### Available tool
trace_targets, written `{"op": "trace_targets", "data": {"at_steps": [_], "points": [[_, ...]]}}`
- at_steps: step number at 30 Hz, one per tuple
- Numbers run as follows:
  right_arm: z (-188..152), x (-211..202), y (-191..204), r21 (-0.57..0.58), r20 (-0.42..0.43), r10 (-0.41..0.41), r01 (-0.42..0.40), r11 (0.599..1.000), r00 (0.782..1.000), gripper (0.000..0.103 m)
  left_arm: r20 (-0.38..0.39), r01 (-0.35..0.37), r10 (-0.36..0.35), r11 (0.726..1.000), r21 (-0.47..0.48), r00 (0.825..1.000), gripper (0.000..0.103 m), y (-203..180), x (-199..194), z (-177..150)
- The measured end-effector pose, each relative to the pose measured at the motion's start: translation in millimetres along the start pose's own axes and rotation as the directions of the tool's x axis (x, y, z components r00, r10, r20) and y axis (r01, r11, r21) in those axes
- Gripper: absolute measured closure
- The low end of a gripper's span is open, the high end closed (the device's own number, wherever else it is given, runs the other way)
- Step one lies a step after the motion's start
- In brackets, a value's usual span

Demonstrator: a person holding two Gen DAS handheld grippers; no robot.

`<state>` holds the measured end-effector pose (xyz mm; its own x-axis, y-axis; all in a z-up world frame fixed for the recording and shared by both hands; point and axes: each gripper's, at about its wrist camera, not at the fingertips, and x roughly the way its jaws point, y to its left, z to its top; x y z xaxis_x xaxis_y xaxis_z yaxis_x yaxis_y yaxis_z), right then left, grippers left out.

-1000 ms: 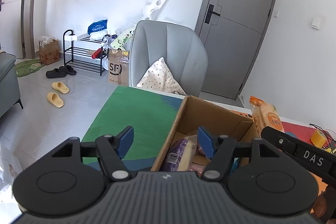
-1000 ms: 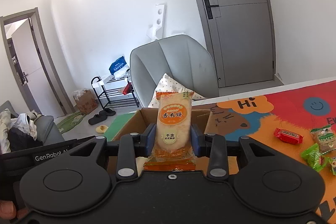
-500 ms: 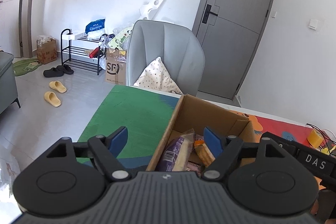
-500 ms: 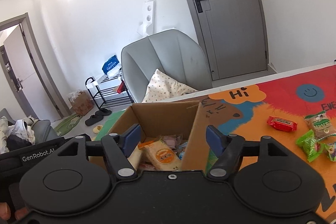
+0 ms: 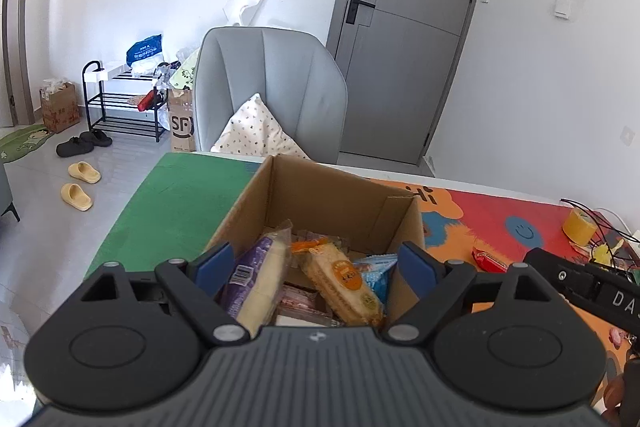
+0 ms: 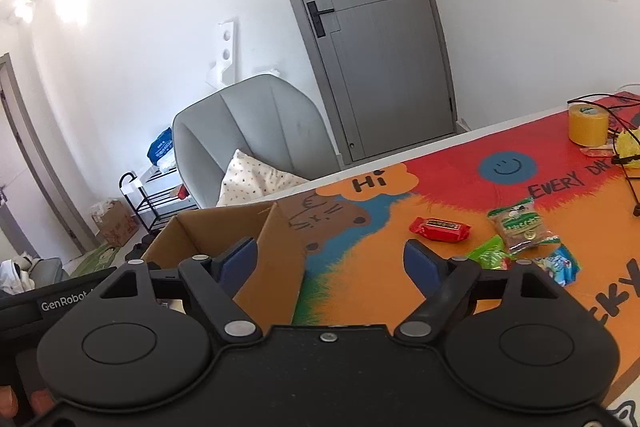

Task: Organize snacks
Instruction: 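Move both open grippers back over the remaining snacks on the table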

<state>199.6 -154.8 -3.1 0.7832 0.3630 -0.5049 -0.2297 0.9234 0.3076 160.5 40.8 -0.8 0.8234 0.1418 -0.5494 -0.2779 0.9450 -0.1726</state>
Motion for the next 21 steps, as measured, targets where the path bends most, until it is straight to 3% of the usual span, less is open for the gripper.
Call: {"op": "trace_targets", "data": {"at_steps": [13, 21], "points": [[0, -17, -49, 0.053, 0.026, -0.062, 0.061, 0.997, 0.998, 0.014, -0.020, 0.044, -0.043, 0.997, 0.067, 0.999, 0.008, -52, 3, -10], [-1, -27, -80, 0.074, 0.049, -0.096, 0.092, 0.993, 0.994, 0.000, -0.029, 0.054, -0.051, 0.994, 0.096, 0.998, 0.007, -82, 8, -13]]}}
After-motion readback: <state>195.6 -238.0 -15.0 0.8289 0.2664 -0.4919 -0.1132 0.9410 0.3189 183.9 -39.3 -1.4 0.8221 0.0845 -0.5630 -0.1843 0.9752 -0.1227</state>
